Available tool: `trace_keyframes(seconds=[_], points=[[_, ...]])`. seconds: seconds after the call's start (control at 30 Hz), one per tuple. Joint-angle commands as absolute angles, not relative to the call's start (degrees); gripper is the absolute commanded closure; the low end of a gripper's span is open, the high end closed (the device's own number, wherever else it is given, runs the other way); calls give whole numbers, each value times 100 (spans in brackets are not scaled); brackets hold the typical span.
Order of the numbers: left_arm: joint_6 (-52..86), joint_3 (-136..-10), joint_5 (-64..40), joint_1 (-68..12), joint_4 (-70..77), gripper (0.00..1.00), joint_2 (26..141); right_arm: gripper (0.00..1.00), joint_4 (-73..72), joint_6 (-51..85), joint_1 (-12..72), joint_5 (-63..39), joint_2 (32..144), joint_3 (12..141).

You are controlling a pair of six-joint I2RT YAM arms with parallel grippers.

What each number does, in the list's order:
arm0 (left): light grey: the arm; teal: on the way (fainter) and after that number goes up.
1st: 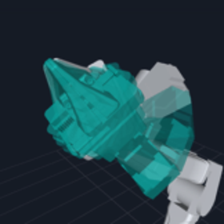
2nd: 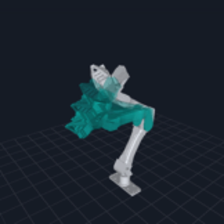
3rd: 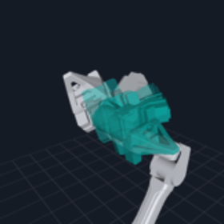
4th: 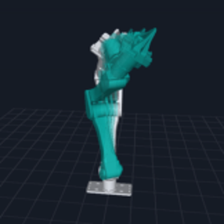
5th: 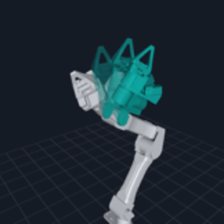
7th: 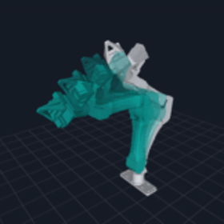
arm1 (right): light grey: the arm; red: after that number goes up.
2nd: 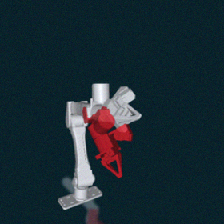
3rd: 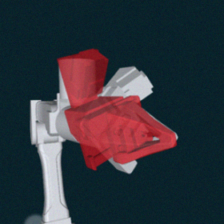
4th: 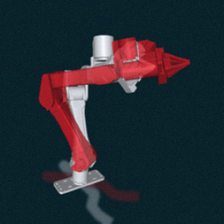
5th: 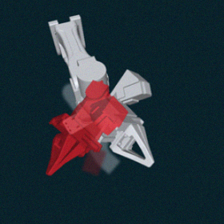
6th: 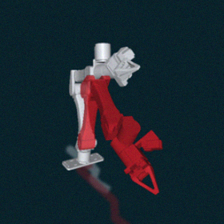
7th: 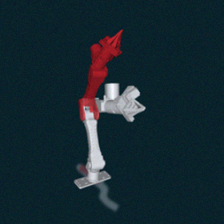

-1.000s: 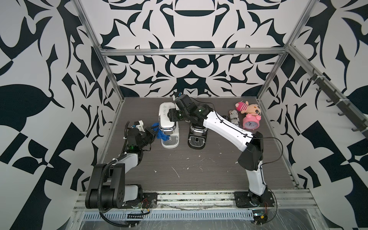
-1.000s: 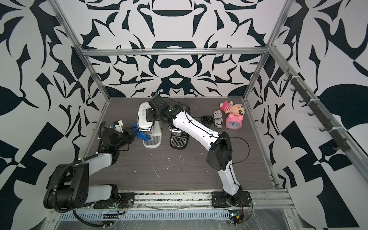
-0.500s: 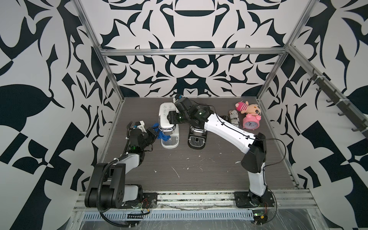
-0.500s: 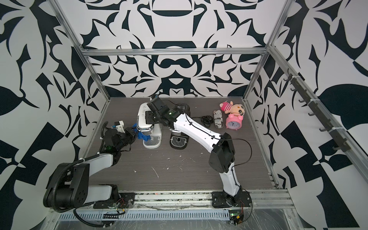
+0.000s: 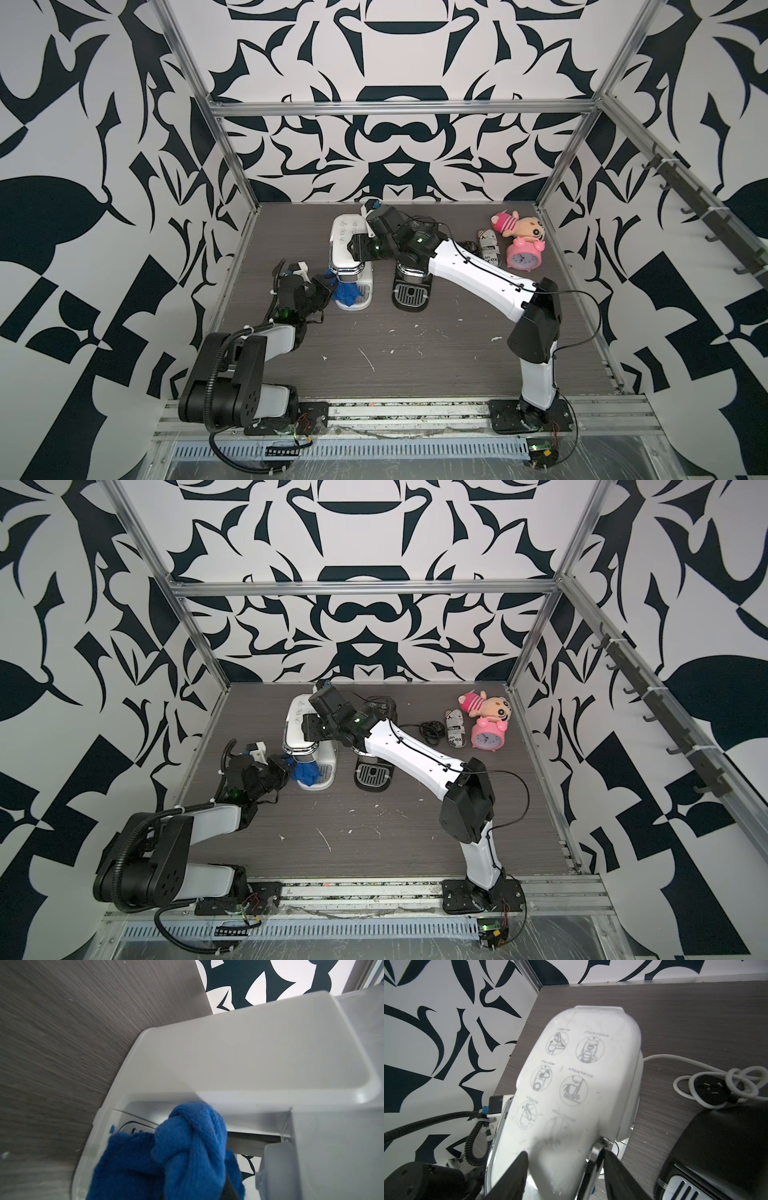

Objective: Wipe the surface of a coffee machine
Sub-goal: Wipe the dirt from the surface of the coffee machine.

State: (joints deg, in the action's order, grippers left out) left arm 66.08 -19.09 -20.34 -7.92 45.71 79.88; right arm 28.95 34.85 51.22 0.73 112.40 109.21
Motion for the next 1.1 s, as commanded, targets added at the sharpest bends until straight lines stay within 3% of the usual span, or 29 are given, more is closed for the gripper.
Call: trace_keyframes(seconds=[0.0,0.4,0.53,0.63,0.8,1.07], points=[[6757,-1835,-2177,-892,5449,100,8221,40,3048,3585,5274,-488,11317,10660],[7194,-1451,-1422,-1157,7329,100,9048,42,3246,3518,5265,-161,11261,10851],[7313,-1461,-1258,-1242,7463,100,9104,47,2927,3412,5265,114,10918,10695],[7326,-1384,-988,-1296,7393,100,9027,62,3164,3059,5274,346,10909,11078],[7404,-1360,-882,-1326,7090,100,8839,71,3942,2501,5265,481,11481,12238],[7513,-1302,-763,-1502,7250,100,8811,77,4164,2431,5265,98,12155,12676]])
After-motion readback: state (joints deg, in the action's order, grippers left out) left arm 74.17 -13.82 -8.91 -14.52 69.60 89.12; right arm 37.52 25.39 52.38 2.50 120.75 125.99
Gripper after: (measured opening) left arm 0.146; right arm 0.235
